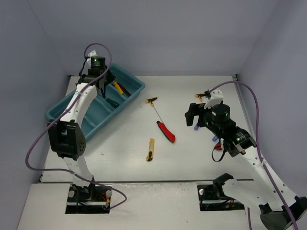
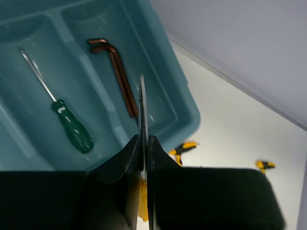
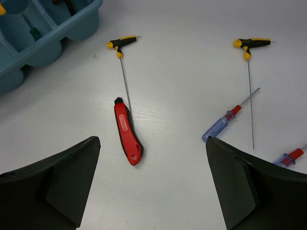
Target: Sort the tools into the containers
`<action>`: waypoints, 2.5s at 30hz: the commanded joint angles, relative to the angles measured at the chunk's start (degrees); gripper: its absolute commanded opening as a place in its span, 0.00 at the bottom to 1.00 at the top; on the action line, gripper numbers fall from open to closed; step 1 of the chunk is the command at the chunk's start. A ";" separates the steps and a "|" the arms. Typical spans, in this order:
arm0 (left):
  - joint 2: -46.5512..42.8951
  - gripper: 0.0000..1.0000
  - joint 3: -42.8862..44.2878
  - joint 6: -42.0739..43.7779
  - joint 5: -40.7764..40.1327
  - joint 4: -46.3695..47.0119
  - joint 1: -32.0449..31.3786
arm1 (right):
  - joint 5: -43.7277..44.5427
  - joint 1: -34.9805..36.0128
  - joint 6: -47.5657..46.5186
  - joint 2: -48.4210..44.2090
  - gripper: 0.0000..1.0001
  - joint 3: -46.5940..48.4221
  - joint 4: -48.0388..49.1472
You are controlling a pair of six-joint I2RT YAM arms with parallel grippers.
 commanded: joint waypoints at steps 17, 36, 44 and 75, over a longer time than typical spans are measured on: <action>9.29 0.63 6.68 2.29 0.20 -4.88 7.49 | 5.72 -0.23 4.34 1.41 0.90 -1.61 1.44; -26.48 0.72 -8.37 16.85 8.05 -12.90 -9.25 | 8.70 -24.34 16.11 17.63 0.86 0.36 0.66; -40.92 0.73 -22.35 15.38 8.44 -16.56 -14.45 | 7.72 -34.19 23.04 22.10 0.85 -4.45 0.51; -47.75 0.73 -26.88 15.41 11.48 -23.12 -14.49 | 2.19 -34.58 30.08 34.24 0.39 -15.23 9.27</action>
